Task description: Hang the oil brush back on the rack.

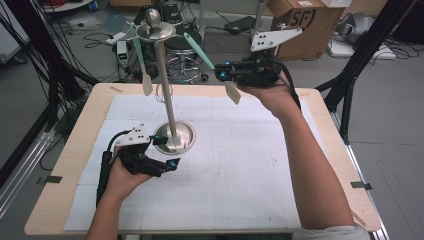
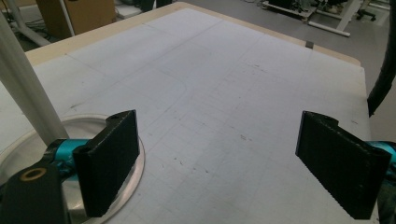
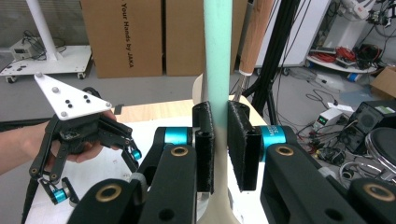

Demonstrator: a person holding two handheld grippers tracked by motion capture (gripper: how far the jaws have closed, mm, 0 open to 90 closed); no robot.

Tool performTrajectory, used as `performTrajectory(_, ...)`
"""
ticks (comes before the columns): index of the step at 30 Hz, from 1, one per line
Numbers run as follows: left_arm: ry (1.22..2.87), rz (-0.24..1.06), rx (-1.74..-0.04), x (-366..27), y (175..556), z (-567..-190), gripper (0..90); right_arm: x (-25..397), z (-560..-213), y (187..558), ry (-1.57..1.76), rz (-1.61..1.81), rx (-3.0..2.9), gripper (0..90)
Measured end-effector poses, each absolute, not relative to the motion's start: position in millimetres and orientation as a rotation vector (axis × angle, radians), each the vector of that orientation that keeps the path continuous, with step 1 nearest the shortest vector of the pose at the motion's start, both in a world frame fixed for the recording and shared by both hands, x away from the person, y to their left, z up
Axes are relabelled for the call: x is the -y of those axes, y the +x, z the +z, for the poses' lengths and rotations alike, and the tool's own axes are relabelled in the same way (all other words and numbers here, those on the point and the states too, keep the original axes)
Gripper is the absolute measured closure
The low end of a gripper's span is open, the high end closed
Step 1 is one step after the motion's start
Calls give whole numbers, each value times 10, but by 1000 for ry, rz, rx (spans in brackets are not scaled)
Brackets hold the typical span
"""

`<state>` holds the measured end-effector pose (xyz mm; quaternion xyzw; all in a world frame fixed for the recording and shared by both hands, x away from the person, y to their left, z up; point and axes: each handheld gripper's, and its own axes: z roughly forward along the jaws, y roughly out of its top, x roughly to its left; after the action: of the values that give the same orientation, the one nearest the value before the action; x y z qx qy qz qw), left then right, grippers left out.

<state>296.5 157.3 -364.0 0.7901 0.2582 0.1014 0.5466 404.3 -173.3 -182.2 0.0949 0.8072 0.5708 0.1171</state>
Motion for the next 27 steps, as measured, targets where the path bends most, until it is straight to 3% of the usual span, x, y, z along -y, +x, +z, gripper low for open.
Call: performTrajectory(27, 1870, 238, -614, -1578, 2965, -3644, 140, 1544, -1887, 4148, 297, 1636, -2407, 815)
